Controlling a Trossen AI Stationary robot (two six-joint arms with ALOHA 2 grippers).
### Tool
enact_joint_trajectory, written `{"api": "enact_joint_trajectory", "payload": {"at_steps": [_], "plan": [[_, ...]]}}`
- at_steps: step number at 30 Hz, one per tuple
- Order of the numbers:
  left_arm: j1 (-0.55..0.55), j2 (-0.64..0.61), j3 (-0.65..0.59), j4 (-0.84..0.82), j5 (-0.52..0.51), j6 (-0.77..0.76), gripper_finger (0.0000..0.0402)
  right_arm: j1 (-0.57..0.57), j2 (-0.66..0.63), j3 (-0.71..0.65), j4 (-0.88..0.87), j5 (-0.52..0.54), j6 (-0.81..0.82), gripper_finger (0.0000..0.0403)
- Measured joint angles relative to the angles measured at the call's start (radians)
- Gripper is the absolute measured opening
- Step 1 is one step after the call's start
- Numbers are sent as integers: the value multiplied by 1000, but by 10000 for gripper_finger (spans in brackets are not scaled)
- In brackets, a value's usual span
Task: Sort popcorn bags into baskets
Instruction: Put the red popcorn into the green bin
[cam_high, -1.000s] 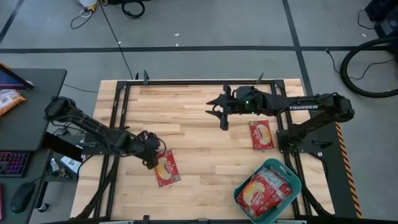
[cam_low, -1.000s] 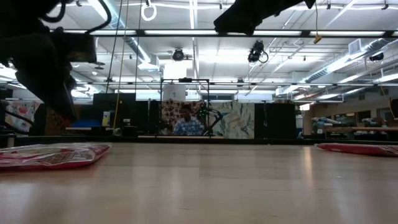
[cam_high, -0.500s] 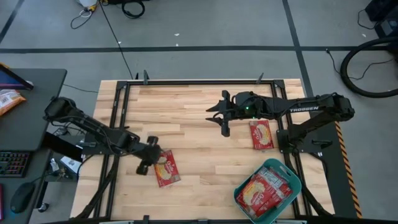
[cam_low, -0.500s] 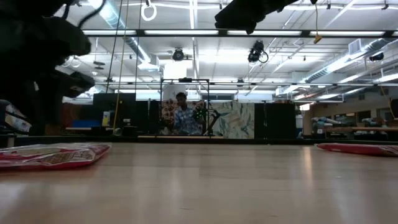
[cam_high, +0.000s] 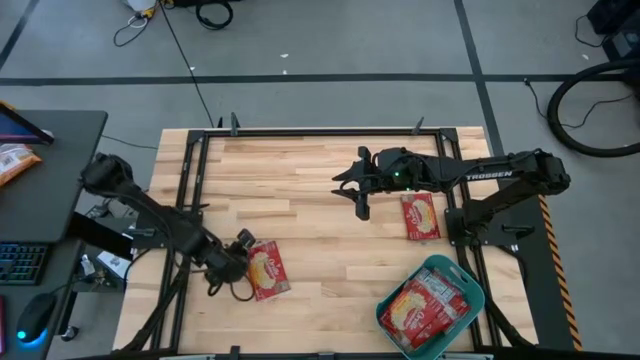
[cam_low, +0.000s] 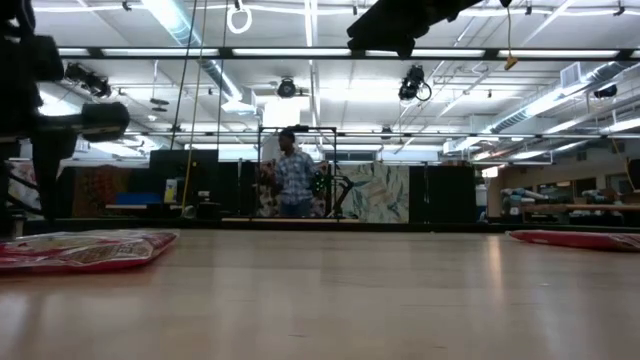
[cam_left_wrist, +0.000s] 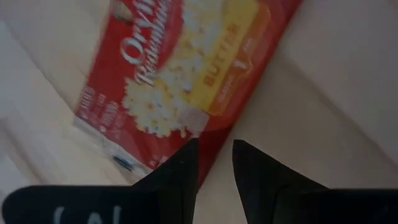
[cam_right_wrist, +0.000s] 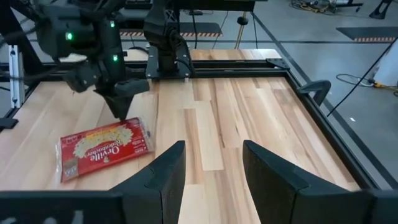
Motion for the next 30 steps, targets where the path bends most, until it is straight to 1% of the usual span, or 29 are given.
{"api": "enact_joint_trajectory", "payload": {"at_steps": [8,12,15,17,19,23,26,30], "plan": [[-30,117,0,17,-125,26,103,18,0,0,-2,8,5,165],[-31,162,6,39,-155,29,103,29,0,0,-2,17,5,165],[-37,180,4,65,-202,29,100,31,0,0,-3,17,5,165],[-44,182,3,85,-221,29,91,30,0,0,-3,17,5,165],[-48,183,1,108,-226,22,72,30,0,0,-5,17,6,165],[-44,185,0,134,-218,-45,14,31,0,0,-10,17,8,165],[-30,184,0,149,-227,-103,8,31,13,1,-12,16,10,165],[-10,161,-1,182,-276,-165,4,36,64,1,-20,12,13,165]]}}
